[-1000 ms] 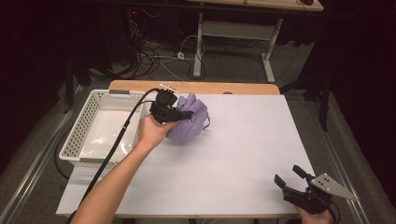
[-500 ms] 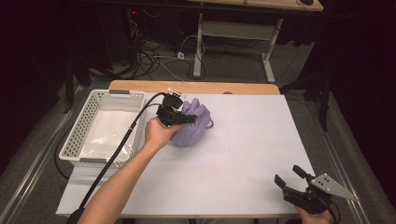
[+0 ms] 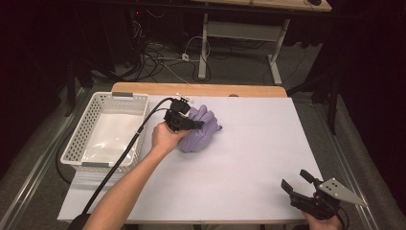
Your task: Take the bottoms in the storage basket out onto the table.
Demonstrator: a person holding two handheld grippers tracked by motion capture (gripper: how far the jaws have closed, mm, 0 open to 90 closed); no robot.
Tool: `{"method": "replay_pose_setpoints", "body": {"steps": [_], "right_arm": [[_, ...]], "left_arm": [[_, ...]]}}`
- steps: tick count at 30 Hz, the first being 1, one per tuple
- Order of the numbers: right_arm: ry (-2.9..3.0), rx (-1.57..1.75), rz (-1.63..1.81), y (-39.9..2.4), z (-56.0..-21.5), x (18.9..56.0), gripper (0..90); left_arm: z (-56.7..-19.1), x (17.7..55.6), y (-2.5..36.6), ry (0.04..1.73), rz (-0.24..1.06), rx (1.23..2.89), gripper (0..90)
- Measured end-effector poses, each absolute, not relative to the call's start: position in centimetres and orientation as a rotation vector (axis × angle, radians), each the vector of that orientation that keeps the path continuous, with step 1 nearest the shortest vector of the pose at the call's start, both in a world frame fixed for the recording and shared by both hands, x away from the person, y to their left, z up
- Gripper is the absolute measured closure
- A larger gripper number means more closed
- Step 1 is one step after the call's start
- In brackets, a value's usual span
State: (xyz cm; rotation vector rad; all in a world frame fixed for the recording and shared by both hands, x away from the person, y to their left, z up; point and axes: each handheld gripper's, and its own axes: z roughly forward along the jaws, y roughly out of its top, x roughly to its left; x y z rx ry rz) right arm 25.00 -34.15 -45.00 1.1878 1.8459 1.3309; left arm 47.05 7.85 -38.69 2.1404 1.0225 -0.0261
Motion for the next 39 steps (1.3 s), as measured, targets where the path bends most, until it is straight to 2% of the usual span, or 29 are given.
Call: {"method": "replay_pose_setpoints", "body": {"steps": [7,18,19,21,39], "right_arm": [[1.847,1.189,1.330,-34.1,-45.0,25.0,19.6],[1.848,1.190,1.330,-34.1,-45.0,25.0,19.6],[1.848,1.191,1.330,-34.1,-45.0,25.0,19.6],[1.848,1.191,1.330,-34.1,-45.0,25.1,19.6],[1.848,1.189,1.331,-34.1,-45.0,25.0,19.6]], "left_arm": [[-38.3,47.0,8.1,1.042,-0.011,2.132,52.9],[-37.1,46.2,8.5,1.035,0.066,2.149,38.9],[-37.0,46.1,8.5,1.040,0.094,2.158,34.6],[-36.7,45.8,8.6,1.035,0.129,2.159,34.4],[-35.3,44.5,9.4,0.990,0.149,2.149,34.4]]}}
